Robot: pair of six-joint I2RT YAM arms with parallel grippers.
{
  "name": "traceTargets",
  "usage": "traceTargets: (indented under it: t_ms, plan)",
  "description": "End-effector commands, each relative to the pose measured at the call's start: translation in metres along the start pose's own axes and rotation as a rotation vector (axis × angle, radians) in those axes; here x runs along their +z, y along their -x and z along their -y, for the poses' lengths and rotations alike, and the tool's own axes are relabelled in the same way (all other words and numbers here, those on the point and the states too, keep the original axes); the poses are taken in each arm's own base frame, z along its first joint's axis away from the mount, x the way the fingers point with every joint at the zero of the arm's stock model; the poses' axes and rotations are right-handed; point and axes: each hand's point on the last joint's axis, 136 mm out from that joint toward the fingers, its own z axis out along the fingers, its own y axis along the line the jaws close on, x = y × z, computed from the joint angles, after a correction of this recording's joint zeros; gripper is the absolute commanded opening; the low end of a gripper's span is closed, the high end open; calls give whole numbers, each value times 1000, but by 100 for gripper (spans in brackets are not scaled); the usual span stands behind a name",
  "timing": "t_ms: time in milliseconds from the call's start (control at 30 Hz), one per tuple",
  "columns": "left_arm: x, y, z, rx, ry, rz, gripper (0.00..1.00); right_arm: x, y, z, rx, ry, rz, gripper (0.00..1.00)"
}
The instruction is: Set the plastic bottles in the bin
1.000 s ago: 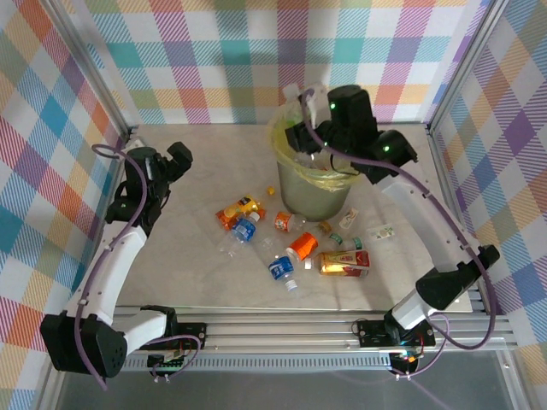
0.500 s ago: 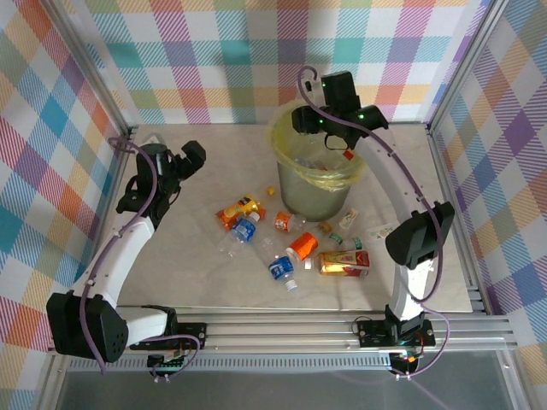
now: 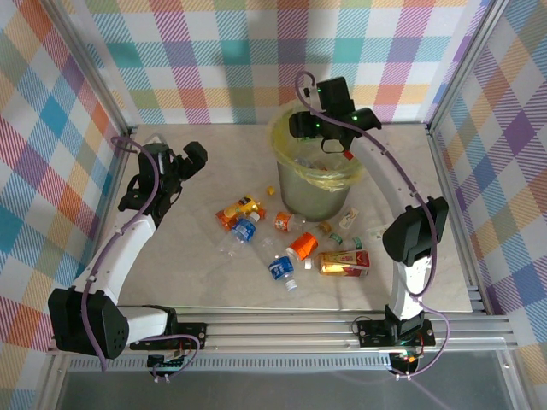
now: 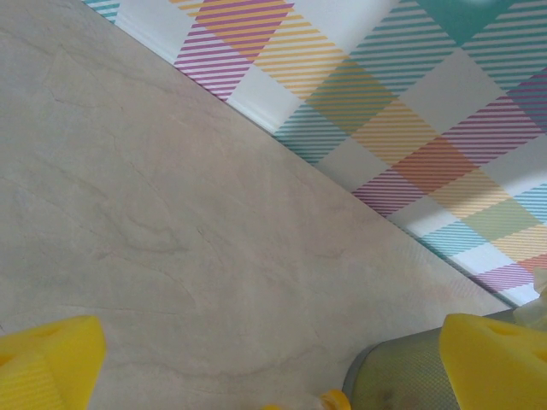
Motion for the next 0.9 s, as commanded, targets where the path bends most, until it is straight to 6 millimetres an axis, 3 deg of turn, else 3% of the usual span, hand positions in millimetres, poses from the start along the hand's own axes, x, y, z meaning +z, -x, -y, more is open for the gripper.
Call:
traceTargets:
  t_ms: [0,300,433,867]
  plan:
    - [-2,11,14,1,-37,33,100,2,-1,0,4,0,8,63]
    - [1,8,15,0,-38,21,100,-3,-5,2,-10,-6,5,80]
    - [0,8,15,5,-34,20,100,-13,-4,2,-13,-10,18,82]
    - [-5,6,17,33,-41,21,100,-83,-3,5,69,-46,56,97]
